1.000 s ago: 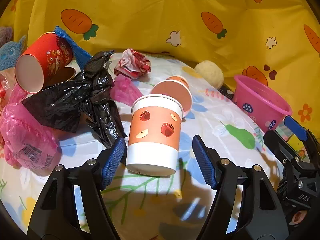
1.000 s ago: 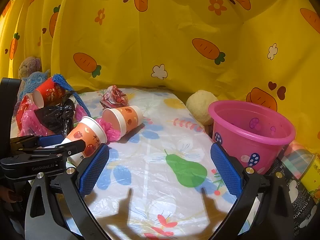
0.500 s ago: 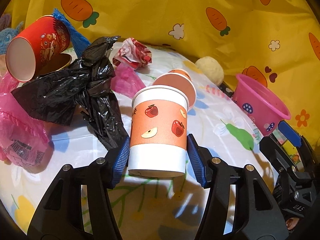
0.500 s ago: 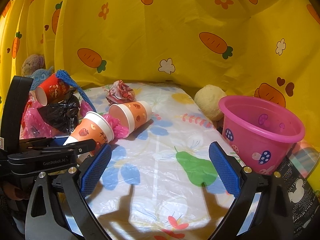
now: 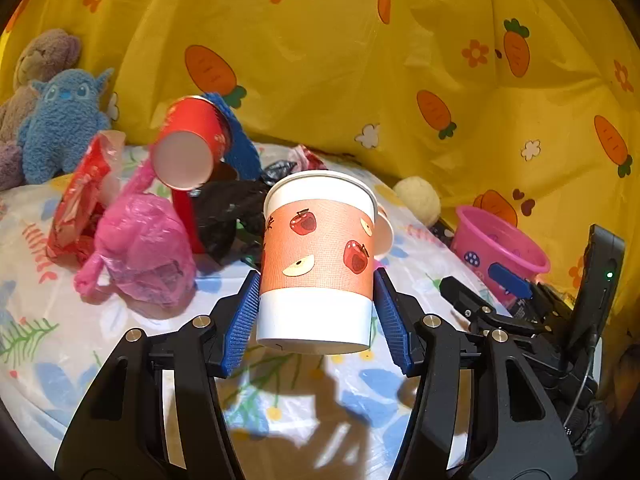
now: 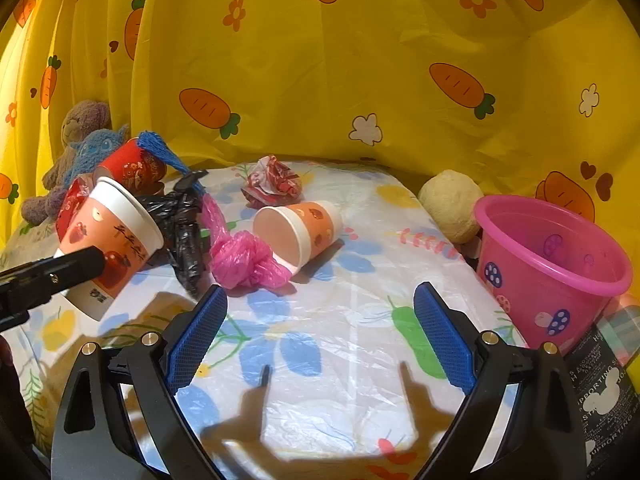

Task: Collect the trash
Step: 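Grasp the orange apple-print cup with the left tool while the right tool grasps the pink bag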

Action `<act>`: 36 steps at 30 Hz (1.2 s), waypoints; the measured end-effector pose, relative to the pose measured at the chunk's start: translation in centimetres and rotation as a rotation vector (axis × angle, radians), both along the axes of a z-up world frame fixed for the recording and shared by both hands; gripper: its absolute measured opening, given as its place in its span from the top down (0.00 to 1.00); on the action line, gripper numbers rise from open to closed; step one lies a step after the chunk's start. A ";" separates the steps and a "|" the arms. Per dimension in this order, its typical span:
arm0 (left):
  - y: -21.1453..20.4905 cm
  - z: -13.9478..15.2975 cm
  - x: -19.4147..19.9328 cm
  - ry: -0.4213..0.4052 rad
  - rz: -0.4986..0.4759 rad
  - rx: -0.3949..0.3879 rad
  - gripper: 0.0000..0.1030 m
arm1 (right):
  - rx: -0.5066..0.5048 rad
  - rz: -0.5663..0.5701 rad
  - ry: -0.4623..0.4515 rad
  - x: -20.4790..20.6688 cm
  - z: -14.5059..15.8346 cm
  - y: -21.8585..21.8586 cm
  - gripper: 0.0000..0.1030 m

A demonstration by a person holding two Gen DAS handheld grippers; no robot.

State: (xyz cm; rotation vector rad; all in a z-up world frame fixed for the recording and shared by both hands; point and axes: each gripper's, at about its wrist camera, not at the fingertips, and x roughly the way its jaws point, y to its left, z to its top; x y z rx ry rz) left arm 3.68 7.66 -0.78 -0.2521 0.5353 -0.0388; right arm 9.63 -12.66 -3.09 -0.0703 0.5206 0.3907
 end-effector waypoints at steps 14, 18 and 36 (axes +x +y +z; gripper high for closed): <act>4.0 0.3 -1.7 -0.037 0.130 0.001 0.46 | -0.045 0.111 0.099 3.7 -1.1 6.7 0.34; 4.4 0.2 -1.7 -0.047 0.138 0.003 0.46 | -0.054 0.126 0.140 5.1 -1.7 7.7 0.40; 4.3 0.3 -2.1 -0.057 0.125 -0.006 0.46 | -0.070 0.154 0.210 5.9 -2.5 8.1 0.86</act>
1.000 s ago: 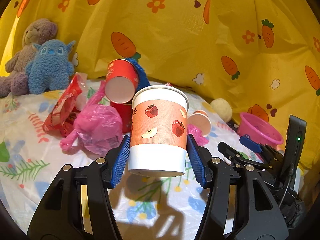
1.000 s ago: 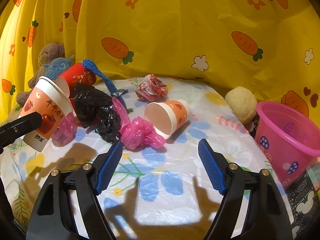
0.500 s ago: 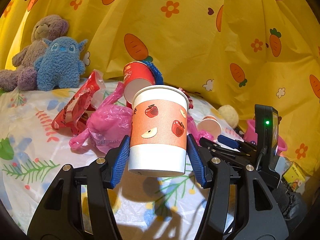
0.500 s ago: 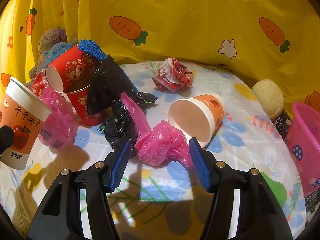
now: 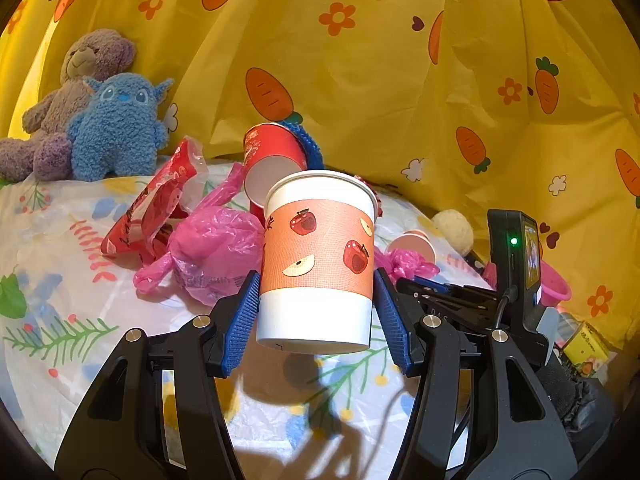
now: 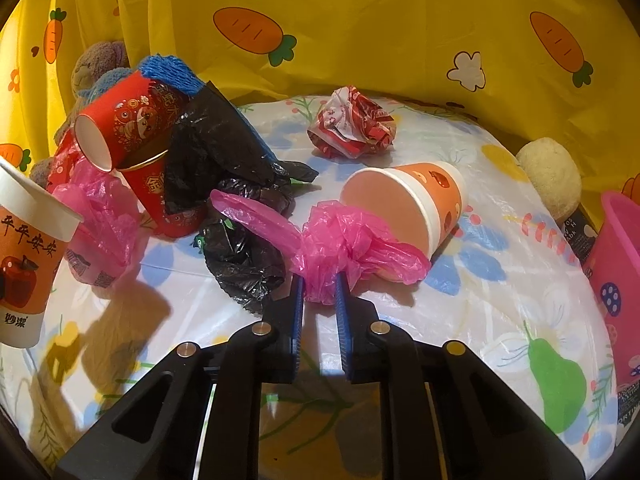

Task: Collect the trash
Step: 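Grasp the orange apple-print cup with the left tool while the right tool grasps the pink bag, then carry the cup and pink bag over the pink bucket and release both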

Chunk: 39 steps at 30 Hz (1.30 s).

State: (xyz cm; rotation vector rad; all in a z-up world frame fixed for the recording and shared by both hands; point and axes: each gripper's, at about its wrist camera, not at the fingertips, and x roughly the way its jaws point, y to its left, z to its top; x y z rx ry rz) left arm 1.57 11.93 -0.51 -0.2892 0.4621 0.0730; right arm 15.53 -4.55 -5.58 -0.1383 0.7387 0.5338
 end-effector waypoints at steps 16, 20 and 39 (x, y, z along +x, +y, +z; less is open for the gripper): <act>-2.2 0.6 -0.2 -0.019 -0.053 0.012 0.46 | 0.113 0.000 -0.130 -5.8 3.0 -5.1 0.86; -3.6 0.6 -0.1 -0.020 -0.077 0.025 0.46 | 0.132 -0.031 -0.137 -6.3 3.3 -6.7 0.86; -11.7 2.4 2.4 -0.036 -0.245 0.095 0.46 | 0.176 -0.171 -0.235 -7.7 5.9 -14.4 0.86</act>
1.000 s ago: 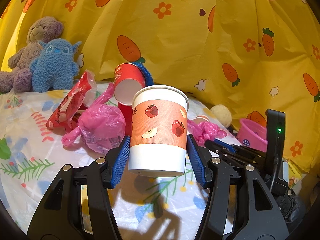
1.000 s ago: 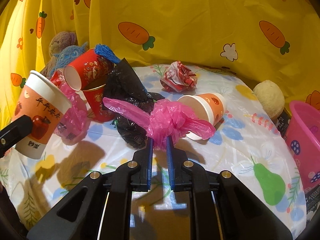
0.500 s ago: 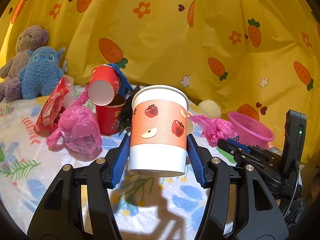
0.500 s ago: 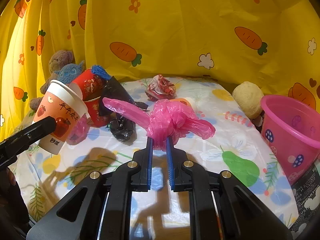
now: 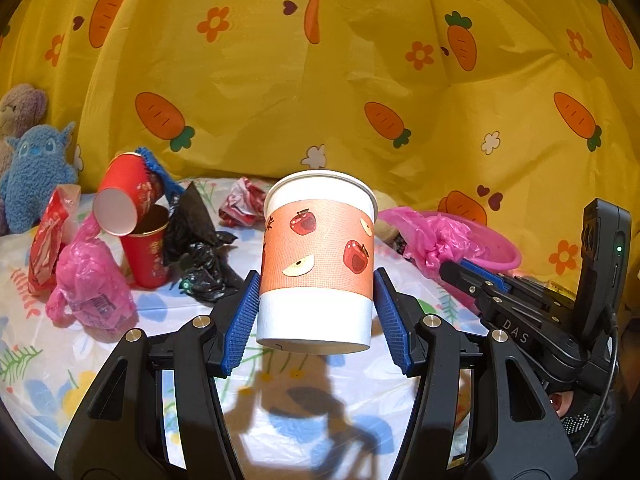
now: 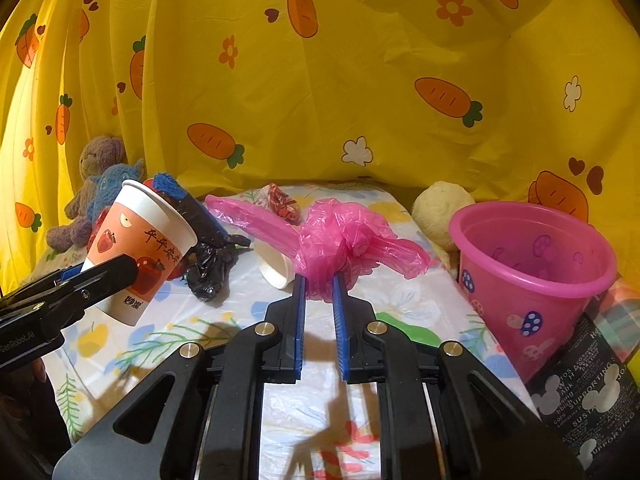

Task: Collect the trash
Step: 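Carry the cup and pink bag over the pink bucket and release both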

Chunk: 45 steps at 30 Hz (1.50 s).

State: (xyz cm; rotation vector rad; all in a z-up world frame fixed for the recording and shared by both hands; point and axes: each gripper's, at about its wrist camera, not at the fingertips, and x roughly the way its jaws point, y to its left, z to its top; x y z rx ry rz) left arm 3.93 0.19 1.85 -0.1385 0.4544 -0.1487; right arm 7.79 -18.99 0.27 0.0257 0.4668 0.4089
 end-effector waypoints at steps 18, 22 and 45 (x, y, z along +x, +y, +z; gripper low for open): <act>-13.8 3.6 9.1 -0.064 -0.263 0.037 0.46 | 0.013 -0.338 -0.095 4.1 3.4 -11.4 0.86; -16.3 3.2 12.1 -0.049 -0.296 0.024 0.46 | 0.024 -0.368 -0.090 5.3 3.4 -12.8 0.86; -21.1 -1.8 19.8 0.066 -0.366 -0.031 0.45 | 0.010 -0.425 0.004 10.1 0.5 -15.9 0.85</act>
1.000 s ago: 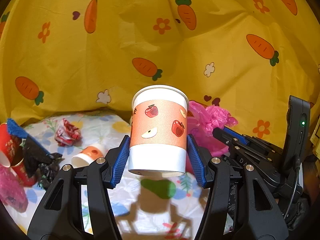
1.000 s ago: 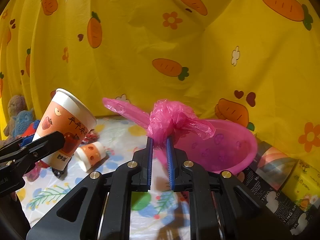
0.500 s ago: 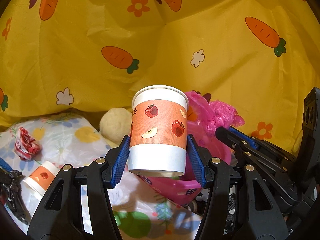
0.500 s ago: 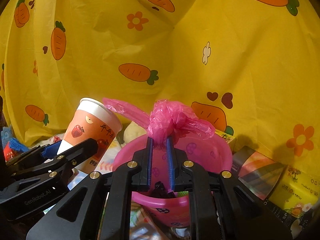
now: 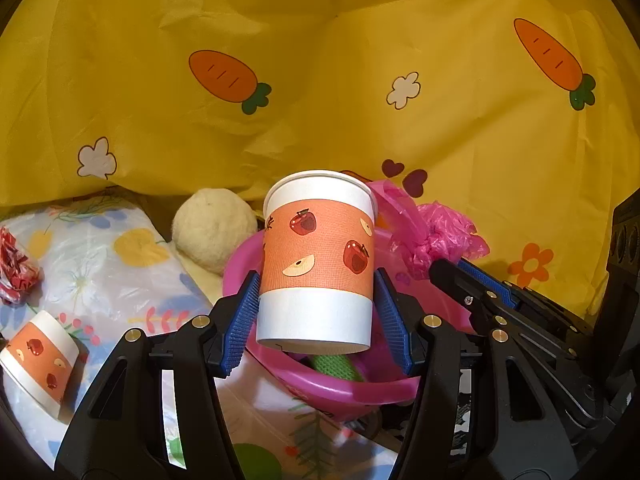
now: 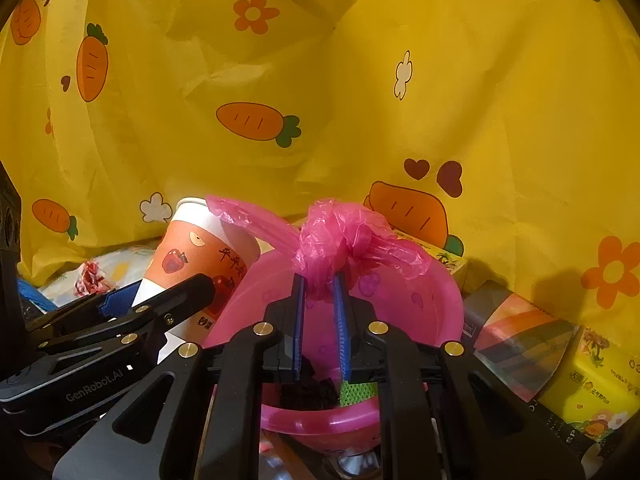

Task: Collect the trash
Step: 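Carry the cup and pink bag over the pink bucket and release both, then move both tools back toward the remaining trash on the table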

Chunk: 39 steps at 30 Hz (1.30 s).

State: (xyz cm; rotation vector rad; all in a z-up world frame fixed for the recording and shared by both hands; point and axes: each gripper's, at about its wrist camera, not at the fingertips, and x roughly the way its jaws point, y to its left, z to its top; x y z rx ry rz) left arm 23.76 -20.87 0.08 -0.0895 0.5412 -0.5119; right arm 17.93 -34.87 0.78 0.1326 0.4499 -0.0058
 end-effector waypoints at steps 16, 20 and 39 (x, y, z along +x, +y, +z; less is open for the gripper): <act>-0.4 -1.3 1.4 0.046 -0.003 -0.016 0.45 | 0.006 -0.006 0.043 1.6 -1.4 -0.6 0.85; -0.2 -1.6 2.0 0.081 -0.024 -0.050 0.44 | 0.007 -0.015 0.050 1.9 -1.6 -0.9 0.82; 5.5 -1.0 -0.6 0.041 0.180 -0.053 0.13 | 0.042 -0.056 -0.024 -0.8 -0.6 -1.0 0.23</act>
